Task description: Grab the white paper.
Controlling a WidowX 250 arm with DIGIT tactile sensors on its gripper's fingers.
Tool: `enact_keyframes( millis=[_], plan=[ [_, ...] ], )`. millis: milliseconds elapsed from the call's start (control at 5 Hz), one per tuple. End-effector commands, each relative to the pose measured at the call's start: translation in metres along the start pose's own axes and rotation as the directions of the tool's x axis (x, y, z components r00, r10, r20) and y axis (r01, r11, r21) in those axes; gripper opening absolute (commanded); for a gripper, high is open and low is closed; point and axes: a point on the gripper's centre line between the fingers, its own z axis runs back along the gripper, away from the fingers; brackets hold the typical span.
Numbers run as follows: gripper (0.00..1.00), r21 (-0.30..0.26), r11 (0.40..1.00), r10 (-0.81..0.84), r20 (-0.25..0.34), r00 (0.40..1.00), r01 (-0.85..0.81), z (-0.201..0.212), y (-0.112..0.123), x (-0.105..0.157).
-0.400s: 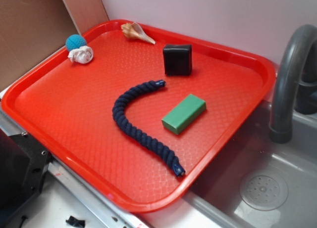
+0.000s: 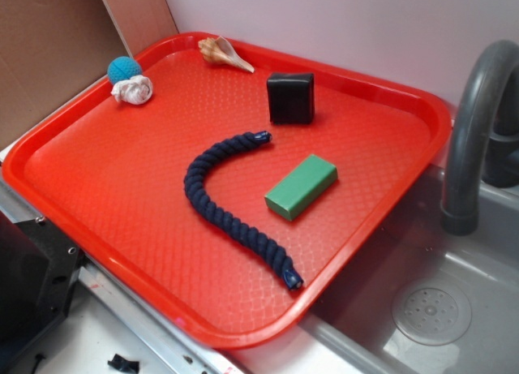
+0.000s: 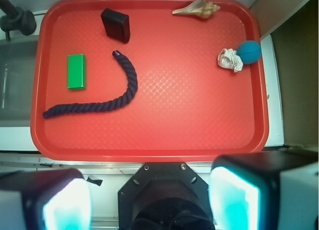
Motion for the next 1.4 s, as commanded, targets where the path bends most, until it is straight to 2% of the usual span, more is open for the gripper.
enact_keyframes(
  millis=[0, 200, 400, 600, 800, 1000, 1200],
  plan=[
    [1.00, -0.057, 0.912, 0.410, 0.118, 0.904, -0.406, -0.024, 0.028, 0.024],
    [1.00, -0.056, 0.788, 0.610, 0.196, 0.767, -0.613, -0.048, 0.056, 0.040],
    [1.00, -0.099, 0.692, 0.711, 0.269, 0.650, -0.715, -0.069, 0.078, 0.053],
    [1.00, -0.067, 0.658, 0.733, 0.284, 0.618, -0.750, -0.109, 0.099, 0.068],
    [1.00, -0.047, 0.657, 0.733, 0.273, 0.623, -0.752, -0.144, 0.115, 0.086],
    [1.00, 0.018, 0.640, 0.742, 0.244, 0.625, -0.768, -0.185, 0.137, 0.107],
    [1.00, 0.047, 0.651, 0.727, 0.245, 0.641, -0.757, -0.206, 0.143, 0.120]
  ],
)
